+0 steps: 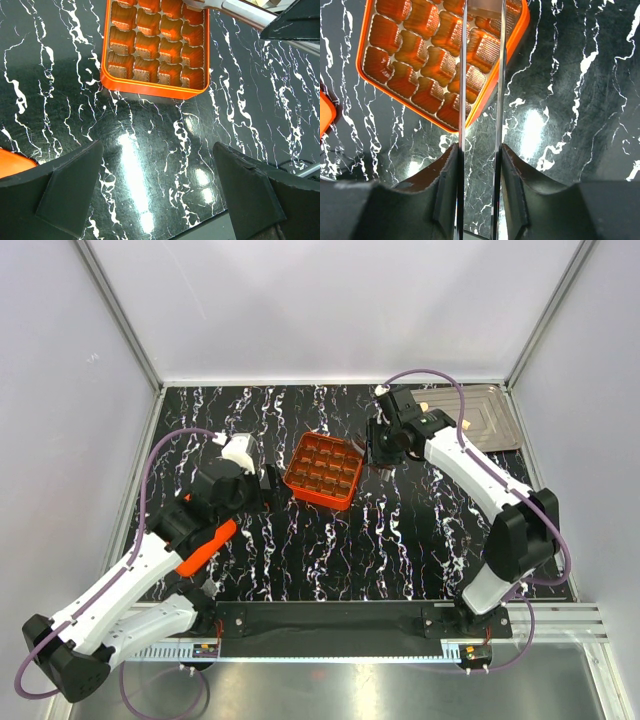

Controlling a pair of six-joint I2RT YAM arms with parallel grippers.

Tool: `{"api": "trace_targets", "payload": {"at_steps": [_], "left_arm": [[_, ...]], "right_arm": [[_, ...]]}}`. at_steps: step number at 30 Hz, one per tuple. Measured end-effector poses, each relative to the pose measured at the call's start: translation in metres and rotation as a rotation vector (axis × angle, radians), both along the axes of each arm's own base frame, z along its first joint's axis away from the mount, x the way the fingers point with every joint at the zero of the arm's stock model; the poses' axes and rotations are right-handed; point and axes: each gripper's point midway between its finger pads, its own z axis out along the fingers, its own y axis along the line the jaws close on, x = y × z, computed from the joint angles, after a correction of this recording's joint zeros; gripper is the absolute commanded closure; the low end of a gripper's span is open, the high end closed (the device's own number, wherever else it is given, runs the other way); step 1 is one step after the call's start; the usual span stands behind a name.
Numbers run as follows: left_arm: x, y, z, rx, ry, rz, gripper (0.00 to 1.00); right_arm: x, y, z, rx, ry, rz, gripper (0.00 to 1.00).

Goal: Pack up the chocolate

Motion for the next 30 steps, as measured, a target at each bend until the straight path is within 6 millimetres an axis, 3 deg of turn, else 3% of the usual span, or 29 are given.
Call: {"api": "trace_targets", "payload": {"at_steps": [17, 24, 30], "left_arm": [[0.0, -0.002, -0.002, -0.004, 0.009, -0.003, 0.01], [0.0, -0.002, -0.001, -0.009, 0.012, -0.001, 0.01], [-0.001, -0.001, 0.001, -0.013, 0.007, 0.0, 0.01]], "right_arm": [[-0.001, -0.005, -0.001, -0.023, -0.019, 0.004, 0.48], [0.014, -0.01, 0.025, -0.055, -0.101, -0.021, 0.49], [0.03, -0.035, 0.06, -0.165, -0.195, -0.077, 0.48]]}}
